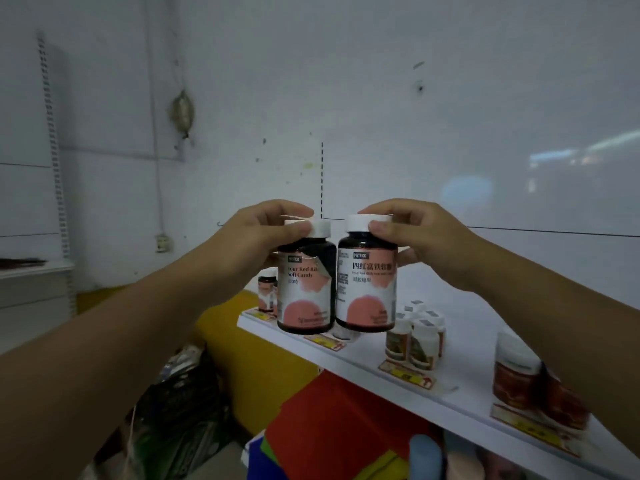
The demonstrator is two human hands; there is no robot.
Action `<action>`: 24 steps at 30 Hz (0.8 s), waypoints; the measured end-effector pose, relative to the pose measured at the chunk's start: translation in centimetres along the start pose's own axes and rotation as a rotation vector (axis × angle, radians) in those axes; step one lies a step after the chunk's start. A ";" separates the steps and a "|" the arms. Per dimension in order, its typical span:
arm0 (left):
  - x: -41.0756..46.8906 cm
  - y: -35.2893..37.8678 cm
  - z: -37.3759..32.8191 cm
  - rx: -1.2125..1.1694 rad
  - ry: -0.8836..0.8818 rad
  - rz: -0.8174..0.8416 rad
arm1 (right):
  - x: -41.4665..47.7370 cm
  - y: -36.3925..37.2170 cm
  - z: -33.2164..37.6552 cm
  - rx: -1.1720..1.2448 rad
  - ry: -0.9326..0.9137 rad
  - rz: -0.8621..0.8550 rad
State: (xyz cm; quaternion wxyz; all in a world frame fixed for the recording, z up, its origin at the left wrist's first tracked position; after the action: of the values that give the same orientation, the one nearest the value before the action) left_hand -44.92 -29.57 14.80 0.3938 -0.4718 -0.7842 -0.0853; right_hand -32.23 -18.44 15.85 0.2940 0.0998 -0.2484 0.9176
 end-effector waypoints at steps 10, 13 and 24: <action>6.8 -8.9 7.3 0.103 0.045 -0.044 | 13.4 3.3 -0.3 -0.110 0.010 -0.020; 10.1 -11.1 9.0 0.122 0.081 -0.039 | 17.9 3.8 -0.6 -0.141 0.009 -0.025; 20.2 -16.8 21.8 -0.036 0.193 -0.104 | 29.6 2.0 -7.9 -0.189 0.186 -0.399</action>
State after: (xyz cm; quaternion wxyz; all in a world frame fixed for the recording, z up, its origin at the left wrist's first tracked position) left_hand -75.12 -13.98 18.15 0.4541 -0.4270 -0.7644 -0.1647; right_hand -57.59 -1.29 17.99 0.4992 0.0339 -0.2804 0.8191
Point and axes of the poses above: each hand's wrist, its own x-axis towards the middle knuckle, its own y-axis out of the palm, z = x × y, the point moved 10 cm from there along x, towards the middle knuckle, and after that the axes turned 15 degrees about y, right-handed, at the moved point
